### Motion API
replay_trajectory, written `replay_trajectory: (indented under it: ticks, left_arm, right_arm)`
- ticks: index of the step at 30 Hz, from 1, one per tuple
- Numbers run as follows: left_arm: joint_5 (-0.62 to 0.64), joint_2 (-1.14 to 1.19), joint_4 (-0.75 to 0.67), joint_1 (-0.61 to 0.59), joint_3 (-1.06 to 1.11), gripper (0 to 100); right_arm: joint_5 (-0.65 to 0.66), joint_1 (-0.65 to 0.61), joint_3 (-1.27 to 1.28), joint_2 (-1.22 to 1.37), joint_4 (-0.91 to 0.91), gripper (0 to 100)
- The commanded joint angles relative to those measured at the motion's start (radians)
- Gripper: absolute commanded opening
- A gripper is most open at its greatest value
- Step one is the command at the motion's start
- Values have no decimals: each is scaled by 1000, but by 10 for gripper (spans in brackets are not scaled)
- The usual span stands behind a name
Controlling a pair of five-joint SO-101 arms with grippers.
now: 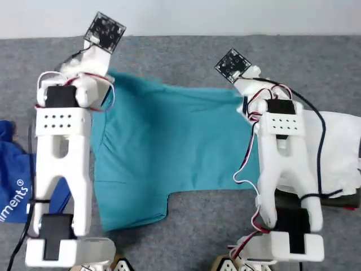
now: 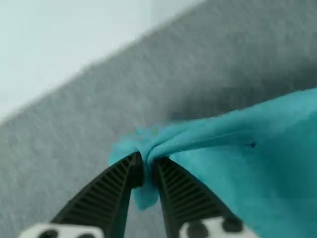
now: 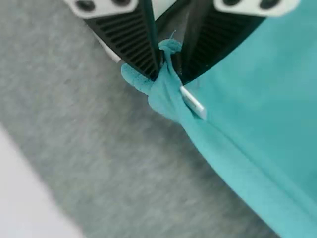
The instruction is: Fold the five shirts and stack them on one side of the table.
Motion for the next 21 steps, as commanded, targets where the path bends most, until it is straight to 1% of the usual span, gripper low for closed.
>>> replay_trajectory:
  ticks: [1,5,7,9,12,15,18,21]
  left_arm:
    - [-44,-81,196,12,-8,14]
    - [-164,-80,399,11,-7,14]
    - [-199,-78,485,9,-4,14]
    - [-216,-80,545,9,10,14]
    - [-222,-89,545,2,96,15]
    - [-238,-89,545,3,228,15]
    - [-273,-89,545,6,369,15]
    - [-279,-89,545,11,481,15]
  right_arm:
    - [8,12,-77,-84,119,9]
    - [9,12,-78,-93,234,9]
    - [9,12,-78,-93,288,9]
    - [38,12,-78,-94,354,9]
    - [101,12,-78,-94,464,9]
    - [129,13,-78,-96,545,9]
    - [161,13,-78,-96,591,9]
    - [175,19,-77,-90,596,9]
